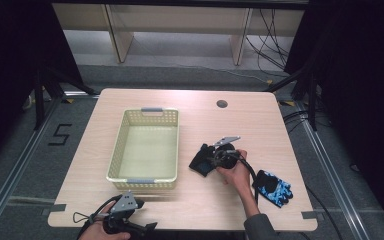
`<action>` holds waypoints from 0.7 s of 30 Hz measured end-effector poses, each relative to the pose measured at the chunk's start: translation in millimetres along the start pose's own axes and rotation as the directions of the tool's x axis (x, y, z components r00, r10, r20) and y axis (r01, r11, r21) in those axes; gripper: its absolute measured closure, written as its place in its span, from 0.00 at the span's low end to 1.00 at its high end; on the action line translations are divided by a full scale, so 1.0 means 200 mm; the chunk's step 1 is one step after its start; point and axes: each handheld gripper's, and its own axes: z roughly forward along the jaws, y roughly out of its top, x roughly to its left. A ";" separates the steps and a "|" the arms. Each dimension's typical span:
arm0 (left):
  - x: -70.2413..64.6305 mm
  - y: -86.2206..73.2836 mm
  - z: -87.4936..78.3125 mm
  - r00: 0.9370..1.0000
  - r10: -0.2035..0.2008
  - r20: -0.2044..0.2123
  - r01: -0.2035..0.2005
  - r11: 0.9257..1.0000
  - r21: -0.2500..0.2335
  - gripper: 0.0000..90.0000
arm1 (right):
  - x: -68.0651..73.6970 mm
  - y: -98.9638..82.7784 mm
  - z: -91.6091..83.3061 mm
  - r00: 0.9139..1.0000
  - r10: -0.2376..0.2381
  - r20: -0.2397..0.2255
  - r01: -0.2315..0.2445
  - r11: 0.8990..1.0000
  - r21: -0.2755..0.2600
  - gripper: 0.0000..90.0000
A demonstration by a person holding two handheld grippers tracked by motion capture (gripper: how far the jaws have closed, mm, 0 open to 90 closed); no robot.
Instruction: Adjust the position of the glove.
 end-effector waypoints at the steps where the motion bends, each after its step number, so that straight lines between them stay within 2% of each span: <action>1: 0.00 0.00 0.00 1.000 -0.014 0.003 0.014 1.000 0.000 0.18 | 0.00 -0.01 0.01 1.000 -0.023 0.013 0.023 1.000 -0.016 0.78; 3: 0.00 0.00 0.00 1.000 0.000 -0.004 0.000 1.000 0.010 0.18 | 0.02 0.00 0.00 1.000 0.008 0.014 -0.008 1.000 0.010 0.81; 4: -0.01 0.00 0.00 1.000 -0.012 0.005 0.012 1.000 0.002 0.18 | 0.02 0.00 0.00 1.000 0.012 0.017 -0.013 1.000 0.011 0.83; 6: 0.00 0.00 0.00 1.000 -0.013 0.005 0.013 1.000 0.002 0.18 | 0.03 0.00 0.00 1.000 0.012 0.026 -0.012 1.000 0.001 0.86; 7: 0.00 0.00 0.00 1.000 -0.013 0.005 0.013 1.000 0.003 0.18 | 0.02 0.00 0.00 0.999 -0.011 0.037 0.012 1.000 -0.007 0.88; 8: 0.01 0.00 0.00 1.000 0.011 -0.003 -0.011 1.000 0.022 0.18 | 0.03 -0.01 0.00 0.999 0.029 0.026 -0.029 1.000 -0.004 0.91; 14: 0.00 0.00 -0.01 1.000 -0.009 0.005 0.009 1.000 0.001 0.18 | 0.02 -0.02 0.00 0.999 0.021 0.050 -0.018 0.998 -0.054 0.94; 15: 0.00 0.00 -0.01 1.000 0.012 0.005 -0.012 1.000 -0.002 0.18 | 0.03 -0.01 -0.02 0.998 0.049 0.042 -0.046 0.997 -0.059 0.94; 17: 0.01 0.00 -0.02 0.999 0.034 -0.003 -0.034 0.999 0.017 0.18 | 0.03 -0.01 -0.05 0.998 0.062 0.033 -0.060 0.995 -0.076 0.94; 18: 0.01 0.00 -0.02 1.000 0.027 -0.005 -0.027 1.000 0.016 0.18 | 0.05 -0.01 -0.09 0.995 0.099 0.009 -0.098 0.992 -0.083 0.94; 19: 0.01 0.00 -0.02 1.000 0.027 -0.005 -0.027 1.000 0.016 0.18 | 0.05 -0.02 -0.11 0.997 0.070 0.018 -0.067 0.990 -0.121 0.94; 20: 0.01 0.00 -0.01 1.000 0.026 -0.018 -0.026 1.000 0.010 0.18 | 0.05 -0.02 -0.11 0.997 0.070 0.018 -0.067 0.990 -0.121 0.94; 21: 0.01 0.01 -0.02 1.000 0.028 -0.005 -0.028 1.000 0.013 0.18 | 0.07 -0.02 -0.15 0.992 0.127 0.008 -0.125 0.986 -0.111 0.94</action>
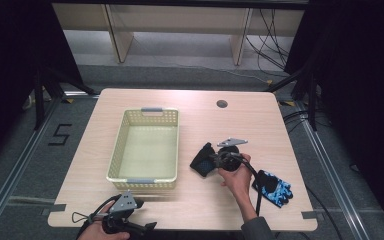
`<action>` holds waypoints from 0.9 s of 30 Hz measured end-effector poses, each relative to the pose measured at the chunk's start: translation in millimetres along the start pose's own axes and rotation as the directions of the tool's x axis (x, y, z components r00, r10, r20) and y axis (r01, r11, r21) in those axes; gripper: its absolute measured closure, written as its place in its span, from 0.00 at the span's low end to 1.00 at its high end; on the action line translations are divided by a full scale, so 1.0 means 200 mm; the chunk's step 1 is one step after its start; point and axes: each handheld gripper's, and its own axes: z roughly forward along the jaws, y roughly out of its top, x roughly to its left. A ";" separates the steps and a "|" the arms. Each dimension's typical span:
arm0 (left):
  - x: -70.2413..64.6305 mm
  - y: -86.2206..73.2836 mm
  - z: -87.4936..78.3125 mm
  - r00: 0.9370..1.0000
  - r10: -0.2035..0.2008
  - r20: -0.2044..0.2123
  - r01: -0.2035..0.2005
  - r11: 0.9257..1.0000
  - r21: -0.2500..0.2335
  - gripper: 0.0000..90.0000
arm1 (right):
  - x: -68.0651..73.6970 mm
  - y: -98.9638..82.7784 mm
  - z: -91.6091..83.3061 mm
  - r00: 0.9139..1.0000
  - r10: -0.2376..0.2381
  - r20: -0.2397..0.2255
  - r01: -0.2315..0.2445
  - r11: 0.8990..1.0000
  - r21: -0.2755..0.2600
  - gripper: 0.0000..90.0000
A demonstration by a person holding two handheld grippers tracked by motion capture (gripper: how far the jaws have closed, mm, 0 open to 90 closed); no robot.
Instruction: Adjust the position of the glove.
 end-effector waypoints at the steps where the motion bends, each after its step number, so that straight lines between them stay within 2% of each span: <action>1: 0.00 0.00 0.00 1.000 0.002 0.000 -0.002 1.000 0.000 0.18 | -0.01 -0.01 -0.03 1.000 -0.006 -0.019 0.005 0.998 -0.055 0.94; 2: 0.00 0.00 0.00 1.000 -0.006 0.004 0.007 1.000 -0.012 0.18 | 0.00 -0.02 -0.06 0.999 0.028 -0.028 -0.029 0.998 -0.064 0.94; 3: -0.01 0.00 0.00 1.000 -0.029 0.005 0.029 1.000 -0.012 0.18 | 0.00 -0.03 -0.09 0.999 0.038 -0.037 -0.041 0.996 -0.081 0.94; 4: -0.01 0.00 0.00 1.000 -0.013 0.006 0.013 1.000 -0.020 0.18 | 0.02 -0.05 -0.17 0.997 0.060 -0.039 -0.064 0.992 -0.108 0.94; 5: -0.01 0.00 0.00 1.000 -0.018 0.007 0.019 0.999 -0.028 0.18 | 0.04 -0.07 -0.21 0.997 0.067 -0.047 -0.072 0.990 -0.121 0.94; 6: -0.01 0.00 0.00 1.000 -0.017 0.007 0.017 0.999 -0.028 0.18 | 0.04 -0.07 -0.21 0.997 0.067 -0.047 -0.072 0.990 -0.121 0.94; 7: 0.00 0.00 0.00 1.000 -0.002 -0.002 0.002 1.000 -0.011 0.18 | 0.07 -0.09 -0.25 0.992 0.109 -0.061 -0.116 0.985 -0.128 0.94; 8: 0.00 0.00 0.00 1.000 0.003 -0.002 -0.003 1.000 -0.007 0.18 | 0.07 -0.11 -0.28 0.994 0.097 -0.060 -0.105 0.983 -0.149 0.94; 10: -0.01 0.00 0.00 1.000 -0.011 0.005 0.012 1.000 -0.021 0.18 | 0.09 -0.17 -0.33 0.989 0.126 -0.079 -0.138 0.976 -0.167 0.94; 11: -0.02 0.00 0.00 0.999 -0.032 0.005 0.032 0.999 -0.016 0.18 | 0.11 -0.23 -0.37 0.990 0.124 -0.069 -0.134 0.977 -0.166 0.94; 12: -0.02 0.00 0.00 0.999 -0.032 0.005 0.032 0.999 -0.016 0.18 | 0.11 -0.23 -0.37 0.990 0.124 -0.069 -0.134 0.977 -0.166 0.94; 13: -0.01 0.00 0.00 1.000 -0.006 -0.001 0.006 1.000 -0.003 0.18 | 0.12 -0.27 -0.40 0.989 0.122 -0.086 -0.136 0.976 -0.170 0.94; 14: -0.02 0.00 0.01 1.000 -0.011 0.010 0.012 1.000 -0.022 0.18 | 0.13 -0.29 -0.41 0.990 0.117 -0.075 -0.128 0.978 -0.167 0.94; 15: -0.01 0.00 0.00 1.000 0.013 0.001 -0.013 1.000 0.001 0.18 | 0.13 -0.32 -0.42 0.989 0.128 -0.075 -0.139 0.976 -0.168 0.94; 16: -0.01 0.00 0.00 1.000 0.011 0.002 -0.011 1.000 0.000 0.18 | 0.13 -0.34 -0.44 0.989 0.126 -0.079 -0.138 0.976 -0.169 0.94; 17: -0.01 0.00 0.01 1.000 0.002 0.000 -0.002 1.000 -0.008 0.19 | 0.14 -0.38 -0.45 0.986 0.142 -0.092 -0.156 0.974 -0.167 0.94; 19: -0.01 0.00 0.01 1.000 -0.001 0.000 0.001 1.000 -0.010 0.19 | 0.14 -0.40 -0.45 0.987 0.136 -0.080 -0.148 0.975 -0.167 0.94; 20: -0.01 0.00 0.01 1.000 0.008 -0.001 -0.008 1.000 -0.001 0.19 | 0.15 -0.41 -0.45 0.985 0.149 -0.084 -0.161 0.974 -0.160 0.94; 21: -0.01 0.00 0.01 1.000 0.008 -0.001 -0.008 1.000 -0.001 0.19 | 0.15 -0.43 -0.45 0.986 0.143 -0.085 -0.155 0.974 -0.162 0.94; 22: -0.01 0.00 0.01 1.000 0.008 0.000 -0.008 1.000 0.000 0.19 | 0.16 -0.44 -0.45 0.982 0.155 -0.110 -0.171 0.974 -0.150 0.94; 24: -0.01 0.00 0.01 1.000 0.008 0.002 -0.008 1.000 0.002 0.19 | 0.17 -0.45 -0.45 0.982 0.155 -0.106 -0.170 0.975 -0.144 0.94; 25: -0.02 0.00 0.01 1.000 -0.015 0.012 0.015 1.000 -0.017 0.21 | 0.18 -0.45 -0.44 0.985 0.144 -0.090 -0.157 0.976 -0.152 0.94; 26: -0.02 0.00 0.01 1.000 -0.007 0.012 0.007 1.000 -0.010 0.21 | 0.21 -0.45 -0.45 0.979 0.181 -0.094 -0.192 0.973 -0.126 0.93; 27: -0.02 0.00 0.01 1.000 -0.026 0.014 0.026 1.000 -0.007 0.22 | 0.23 -0.45 -0.43 0.979 0.176 -0.103 -0.188 0.974 -0.125 0.93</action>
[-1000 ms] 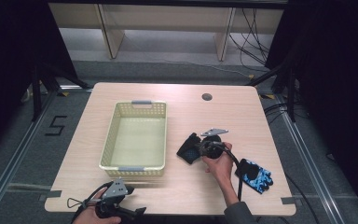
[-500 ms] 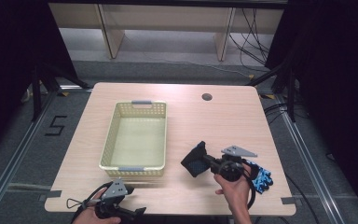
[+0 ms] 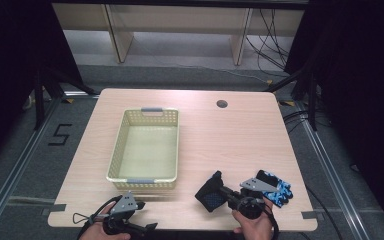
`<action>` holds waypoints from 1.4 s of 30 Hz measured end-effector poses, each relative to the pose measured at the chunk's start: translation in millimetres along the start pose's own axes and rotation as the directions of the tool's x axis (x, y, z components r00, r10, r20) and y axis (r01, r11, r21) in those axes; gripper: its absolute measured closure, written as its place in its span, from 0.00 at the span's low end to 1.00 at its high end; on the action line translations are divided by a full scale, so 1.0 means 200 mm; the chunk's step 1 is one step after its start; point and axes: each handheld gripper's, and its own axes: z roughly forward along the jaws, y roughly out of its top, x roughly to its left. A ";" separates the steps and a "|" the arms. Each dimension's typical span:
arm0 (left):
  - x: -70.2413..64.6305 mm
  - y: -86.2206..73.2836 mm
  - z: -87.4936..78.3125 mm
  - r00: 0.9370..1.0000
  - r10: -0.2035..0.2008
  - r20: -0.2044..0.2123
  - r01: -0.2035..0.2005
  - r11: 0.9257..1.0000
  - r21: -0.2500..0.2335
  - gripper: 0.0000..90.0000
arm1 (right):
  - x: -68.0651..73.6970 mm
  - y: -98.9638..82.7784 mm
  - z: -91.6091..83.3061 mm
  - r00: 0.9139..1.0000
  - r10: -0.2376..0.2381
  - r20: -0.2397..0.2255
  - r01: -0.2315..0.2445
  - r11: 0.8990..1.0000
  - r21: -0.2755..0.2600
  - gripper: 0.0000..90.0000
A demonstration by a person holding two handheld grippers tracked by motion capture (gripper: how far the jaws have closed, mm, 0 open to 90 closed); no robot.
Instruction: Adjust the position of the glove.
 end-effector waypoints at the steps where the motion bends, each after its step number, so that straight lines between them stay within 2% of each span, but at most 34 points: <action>1: 0.00 0.00 0.00 1.000 0.000 0.000 0.000 1.000 0.000 0.22 | -0.01 0.00 0.01 0.998 -0.060 0.015 0.060 0.998 -0.007 0.93; 3: 0.01 0.00 0.00 0.999 0.040 -0.007 -0.040 0.999 0.012 0.22 | -0.01 -0.01 0.04 0.999 -0.043 -0.003 0.043 0.999 0.010 0.93; 5: 0.01 0.00 0.00 0.999 0.043 -0.008 -0.043 0.999 0.014 0.22 | 0.00 -0.02 0.05 0.999 -0.045 -0.003 0.045 0.999 0.017 0.93; 6: 0.01 0.01 0.00 0.999 0.043 -0.008 -0.043 0.999 0.013 0.22 | 0.00 -0.03 0.06 0.998 -0.055 0.015 0.054 0.998 0.043 0.93; 9: -0.01 0.01 0.01 1.000 0.002 0.002 -0.002 1.000 -0.017 0.24 | 0.00 -0.06 0.11 0.998 -0.054 0.015 0.053 0.996 0.067 0.91; 10: -0.01 0.01 0.01 1.000 0.014 0.000 -0.014 1.000 -0.024 0.25 | 0.00 -0.06 0.12 0.998 -0.057 0.018 0.055 0.996 0.075 0.90; 11: -0.01 0.02 0.02 1.000 0.029 0.004 -0.029 0.999 -0.019 0.27 | 0.00 -0.07 0.13 0.997 -0.069 0.036 0.064 0.992 0.106 0.89; 12: -0.02 0.02 0.02 1.000 0.003 0.012 -0.003 1.000 -0.028 0.28 | 0.01 -0.09 0.15 0.996 -0.075 0.037 0.071 0.990 0.118 0.89; 13: -0.01 0.03 0.02 0.999 0.035 0.005 -0.034 0.999 -0.023 0.32 | 0.01 -0.10 0.16 0.995 -0.085 0.054 0.077 0.988 0.137 0.87; 14: -0.03 0.03 0.03 1.000 0.021 0.018 -0.020 0.999 -0.047 0.36 | 0.02 -0.10 0.17 0.993 -0.106 0.043 0.100 0.987 0.126 0.85; 15: -0.03 0.04 0.04 0.999 0.026 0.031 -0.025 0.999 -0.038 0.39 | 0.03 -0.10 0.17 0.994 -0.097 0.058 0.088 0.986 0.140 0.84; 16: -0.04 0.05 0.04 0.998 0.051 0.022 -0.050 0.998 -0.038 0.42 | 0.03 -0.11 0.17 0.992 -0.111 0.058 0.103 0.986 0.128 0.83; 17: -0.05 0.06 0.06 0.998 0.052 0.045 -0.049 0.997 -0.053 0.46 | 0.03 -0.11 0.17 0.992 -0.108 0.060 0.100 0.987 0.128 0.82; 19: -0.08 0.08 0.08 0.996 0.062 0.058 -0.059 0.997 -0.058 0.50 | 0.04 -0.11 0.17 0.995 -0.091 0.048 0.084 0.989 0.124 0.74; 21: -0.10 0.10 0.10 0.994 0.073 0.084 -0.068 0.996 -0.061 0.54 | 0.04 -0.10 0.16 0.994 -0.098 0.055 0.091 0.988 0.126 0.71; 22: -0.11 0.12 0.11 0.989 0.119 0.086 -0.115 0.992 -0.057 0.59 | 0.03 -0.09 0.15 0.995 -0.091 0.042 0.086 0.991 0.106 0.70; 23: -0.11 0.12 0.11 0.989 0.119 0.086 -0.115 0.992 -0.057 0.59 | 0.03 -0.09 0.15 0.995 -0.091 0.042 0.086 0.991 0.106 0.70; 24: -0.12 0.13 0.12 0.990 0.098 0.100 -0.091 0.993 -0.072 0.59 | 0.03 -0.08 0.14 0.995 -0.091 0.030 0.088 0.993 0.077 0.69; 25: -0.12 0.14 0.12 0.990 0.098 0.103 -0.091 0.993 -0.075 0.59 | 0.03 -0.06 0.12 0.996 -0.089 0.011 0.088 0.995 0.056 0.69; 26: -0.13 0.16 0.14 0.990 0.092 0.110 -0.084 0.994 -0.074 0.59 | 0.03 -0.03 0.10 0.991 -0.133 0.003 0.133 0.991 0.010 0.70; 27: -0.13 0.16 0.14 0.990 0.092 0.110 -0.084 0.994 -0.074 0.59 | 0.03 -0.03 0.10 0.991 -0.133 0.003 0.133 0.991 0.010 0.70; 28: -0.14 0.17 0.15 0.989 0.092 0.116 -0.084 0.994 -0.071 0.59 | 0.03 -0.01 0.08 0.985 -0.171 0.014 0.171 0.985 0.004 0.72; 29: -0.15 0.18 0.16 0.988 0.081 0.135 -0.072 0.995 -0.068 0.60 | 0.02 0.01 0.07 0.975 -0.220 0.026 0.220 0.975 0.003 0.75; 31: -0.17 0.22 0.20 0.986 0.082 0.146 -0.073 0.995 -0.063 0.56 | -0.02 0.05 0.05 0.960 -0.275 0.046 0.275 0.961 0.022 0.86; 32: -0.17 0.22 0.20 0.986 0.082 0.146 -0.073 0.995 -0.063 0.57 | -0.02 0.05 0.05 0.960 -0.275 0.046 0.275 0.961 0.022 0.86; 33: -0.17 0.23 0.21 0.984 0.106 0.144 -0.099 0.994 -0.052 0.57 | -0.02 0.06 0.05 0.964 -0.260 0.054 0.258 0.965 0.044 0.89; 34: -0.19 0.25 0.23 0.983 0.089 0.159 -0.081 0.995 -0.061 0.61 | -0.05 0.06 0.06 0.951 -0.303 0.056 0.301 0.952 0.053 0.92; 36: -0.21 0.28 0.26 0.979 0.129 0.157 -0.120 0.991 -0.064 0.69 | -0.07 0.07 0.08 0.942 -0.331 0.058 0.326 0.942 0.082 0.95; 37: -0.22 0.30 0.29 0.977 0.139 0.162 -0.130 0.989 -0.069 0.72 | -0.09 0.07 0.09 0.941 -0.335 0.048 0.329 0.939 0.102 0.95; 38: -0.23 0.31 0.31 0.978 0.137 0.160 -0.128 0.989 -0.069 0.76 | -0.11 0.07 0.10 0.934 -0.355 0.038 0.348 0.930 0.120 0.95; 39: -0.23 0.32 0.33 0.976 0.146 0.159 -0.137 0.988 -0.068 0.79 | -0.11 0.07 0.11 0.939 -0.343 0.027 0.336 0.932 0.138 0.95; 40: -0.24 0.33 0.35 0.975 0.148 0.166 -0.138 0.988 -0.069 0.82 | -0.12 0.06 0.12 0.938 -0.346 0.023 0.339 0.929 0.151 0.95; 41: -0.24 0.34 0.37 0.972 0.173 0.158 -0.165 0.984 -0.061 0.86 | -0.12 0.06 0.13 0.937 -0.350 0.012 0.343 0.924 0.172 0.95; 42: -0.25 0.35 0.40 0.970 0.184 0.156 -0.177 0.982 -0.062 0.93 | -0.13 0.05 0.14 0.940 -0.342 0.002 0.334 0.920 0.204 0.95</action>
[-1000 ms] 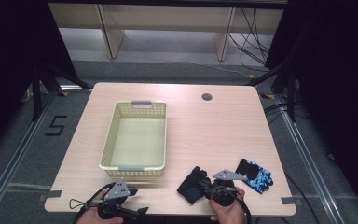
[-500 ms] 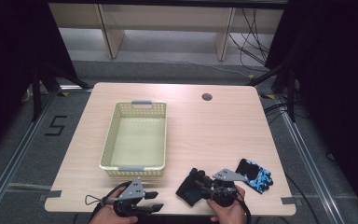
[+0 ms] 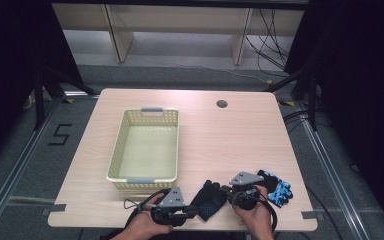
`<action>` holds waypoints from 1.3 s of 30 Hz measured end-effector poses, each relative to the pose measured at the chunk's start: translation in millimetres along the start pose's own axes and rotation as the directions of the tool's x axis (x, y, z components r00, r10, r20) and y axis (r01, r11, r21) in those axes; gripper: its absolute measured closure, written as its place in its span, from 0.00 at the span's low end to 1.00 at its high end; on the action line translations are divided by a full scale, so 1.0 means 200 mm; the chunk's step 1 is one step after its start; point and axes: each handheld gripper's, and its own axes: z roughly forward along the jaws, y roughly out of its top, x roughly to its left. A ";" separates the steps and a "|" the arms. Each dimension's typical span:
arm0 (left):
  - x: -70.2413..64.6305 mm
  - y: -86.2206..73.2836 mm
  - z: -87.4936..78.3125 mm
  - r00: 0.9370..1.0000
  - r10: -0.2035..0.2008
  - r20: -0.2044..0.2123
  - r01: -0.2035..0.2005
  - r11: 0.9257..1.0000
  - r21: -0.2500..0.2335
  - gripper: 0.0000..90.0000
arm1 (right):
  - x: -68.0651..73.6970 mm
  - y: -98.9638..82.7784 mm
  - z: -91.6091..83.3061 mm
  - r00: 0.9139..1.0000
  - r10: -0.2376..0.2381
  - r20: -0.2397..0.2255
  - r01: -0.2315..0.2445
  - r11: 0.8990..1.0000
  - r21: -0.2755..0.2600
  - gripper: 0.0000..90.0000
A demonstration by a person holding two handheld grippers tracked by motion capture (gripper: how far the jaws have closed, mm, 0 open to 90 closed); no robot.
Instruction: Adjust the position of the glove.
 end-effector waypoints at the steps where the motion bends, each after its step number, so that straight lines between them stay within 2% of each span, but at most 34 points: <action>1: 0.01 0.01 0.01 1.000 0.027 -0.007 -0.027 1.000 0.010 0.93 | 0.00 0.00 0.00 1.000 0.000 0.000 0.000 1.000 0.000 0.95; 2: 0.01 0.01 0.04 1.000 0.013 -0.021 -0.013 1.000 0.014 0.95 | 0.00 0.00 0.01 1.000 0.001 -0.006 -0.001 1.000 0.003 0.95; 5: 0.05 0.02 0.09 0.999 0.034 -0.042 -0.033 0.998 0.045 0.99 | 0.01 -0.01 0.02 1.000 -0.009 -0.013 0.009 0.999 0.041 0.96; 6: 0.05 0.02 0.11 0.998 0.035 -0.052 -0.031 0.998 0.057 0.99 | 0.01 -0.02 0.03 0.999 -0.032 -0.004 0.032 0.999 0.009 0.96; 7: 0.06 0.01 0.12 0.998 0.030 -0.063 -0.026 0.997 0.070 0.99 | 0.02 -0.02 0.02 1.000 -0.016 -0.007 0.017 0.999 0.035 0.96; 8: 0.08 0.01 0.13 0.997 0.030 -0.066 -0.025 0.997 0.072 0.99 | 0.03 -0.02 0.02 1.000 -0.012 0.002 0.012 1.000 0.023 0.96; 9: 0.08 0.01 0.14 0.997 0.014 -0.070 -0.009 0.998 0.069 0.99 | 0.03 -0.02 0.01 1.000 -0.021 -0.002 0.021 0.999 0.043 0.96; 10: 0.09 0.02 0.13 0.995 0.048 -0.092 -0.039 0.995 0.097 0.99 | 0.05 -0.03 0.01 1.000 -0.028 0.006 0.028 0.999 0.045 0.97; 11: 0.09 0.03 0.13 0.991 0.071 -0.111 -0.060 0.993 0.102 0.99 | 0.06 -0.03 -0.01 0.999 -0.039 0.010 0.038 0.997 0.064 0.97; 12: 0.10 0.04 0.13 0.986 0.113 -0.123 -0.098 0.988 0.122 0.99 | 0.08 -0.05 -0.01 0.999 -0.050 0.018 0.049 0.997 0.054 0.97; 13: 0.10 0.04 0.14 0.986 0.104 -0.133 -0.088 0.989 0.121 0.99 | 0.08 -0.05 -0.01 0.999 -0.050 0.018 0.049 0.997 0.054 0.97; 14: 0.10 0.04 0.15 0.987 0.074 -0.141 -0.060 0.993 0.107 0.99 | 0.11 -0.05 -0.02 1.000 -0.026 0.016 0.025 0.998 0.060 0.97; 15: 0.11 0.05 0.15 0.985 0.094 -0.146 -0.078 0.991 0.111 0.99 | 0.10 -0.06 -0.03 0.998 -0.063 0.017 0.062 0.996 0.065 0.97; 17: 0.12 0.06 0.17 0.985 0.080 -0.153 -0.063 0.992 0.112 0.99 | 0.11 -0.07 -0.04 0.999 -0.048 0.019 0.046 0.997 0.067 0.96; 18: 0.13 0.07 0.17 0.982 0.098 -0.162 -0.080 0.990 0.119 0.99 | 0.11 -0.08 -0.05 1.000 -0.021 0.015 0.020 0.997 0.073 0.96; 19: 0.13 0.07 0.17 0.983 0.084 -0.164 -0.066 0.991 0.116 0.99 | 0.11 -0.08 -0.05 0.999 -0.035 0.012 0.034 0.997 0.068 0.96; 20: 0.14 0.08 0.18 0.980 0.104 -0.169 -0.083 0.988 0.128 0.99 | 0.11 -0.09 -0.05 1.000 -0.018 0.017 0.017 0.999 0.039 0.96; 21: 0.14 0.08 0.18 0.981 0.097 -0.171 -0.076 0.989 0.126 0.99 | 0.11 -0.10 -0.05 1.000 -0.020 0.017 0.019 0.999 0.035 0.96; 22: 0.14 0.08 0.18 0.979 0.116 -0.165 -0.095 0.987 0.129 0.99 | 0.11 -0.10 -0.05 1.000 -0.002 0.016 0.002 0.999 0.043 0.96; 25: 0.14 0.08 0.18 0.980 0.098 -0.171 -0.078 0.990 0.120 0.99 | 0.11 -0.09 -0.07 1.000 0.013 0.009 -0.014 0.998 0.066 0.92; 26: 0.14 0.08 0.18 0.985 0.065 -0.160 -0.050 0.994 0.095 0.95 | 0.10 -0.09 -0.07 1.000 0.017 0.015 -0.018 0.999 0.049 0.87; 27: 0.14 0.08 0.18 0.985 0.065 -0.160 -0.050 0.994 0.095 0.90 | 0.10 -0.09 -0.07 1.000 0.017 0.015 -0.018 0.999 0.049 0.87; 28: 0.14 0.08 0.17 0.988 0.045 -0.144 -0.033 0.996 0.084 0.90 | 0.09 -0.09 -0.08 1.000 0.023 0.015 -0.024 0.999 0.029 0.84; 29: 0.13 0.09 0.16 0.988 0.045 -0.144 -0.033 0.995 0.090 0.82 | 0.08 -0.08 -0.10 0.999 0.035 0.014 -0.035 0.999 -0.006 0.83; 30: 0.12 0.10 0.15 0.989 0.045 -0.141 -0.035 0.997 0.075 0.80 | 0.06 -0.07 -0.13 1.000 0.018 0.013 -0.017 0.999 -0.052 0.82; 31: 0.11 0.11 0.14 0.991 0.031 -0.131 -0.025 0.998 0.054 0.76 | 0.05 -0.07 -0.16 0.999 0.008 0.035 -0.005 0.996 -0.085 0.81; 32: 0.09 0.12 0.12 0.993 0.029 -0.113 -0.023 0.999 0.048 0.74 | 0.03 -0.06 -0.19 0.998 0.035 0.060 -0.029 0.994 -0.102 0.80; 33: 0.08 0.13 0.10 0.994 0.031 -0.105 -0.028 0.999 0.030 0.72 | 0.01 -0.07 -0.22 0.995 0.039 0.090 -0.028 0.992 -0.124 0.78; 35: 0.06 0.13 0.07 0.996 0.022 -0.090 -0.020 1.000 0.020 0.68 | -0.04 -0.08 -0.27 0.986 0.115 0.117 -0.097 0.985 -0.145 0.77; 36: 0.05 0.13 0.06 0.996 0.024 -0.082 -0.023 1.000 0.019 0.65 | -0.10 -0.11 -0.29 0.981 0.128 0.148 -0.104 0.982 -0.160 0.76; 37: 0.04 0.13 0.05 0.996 0.032 -0.077 -0.031 0.999 0.021 0.62 | -0.12 -0.12 -0.31 0.967 0.192 0.168 -0.166 0.973 -0.158 0.75; 38: 0.03 0.12 0.03 0.998 0.016 -0.062 -0.015 1.000 0.016 0.60 | -0.17 -0.14 -0.33 0.960 0.180 0.213 -0.145 0.975 -0.170 0.75; 39: 0.03 0.11 0.02 0.999 0.002 -0.055 -0.001 1.000 0.015 0.58 | -0.20 -0.16 -0.35 0.950 0.208 0.234 -0.170 0.970 -0.174 0.75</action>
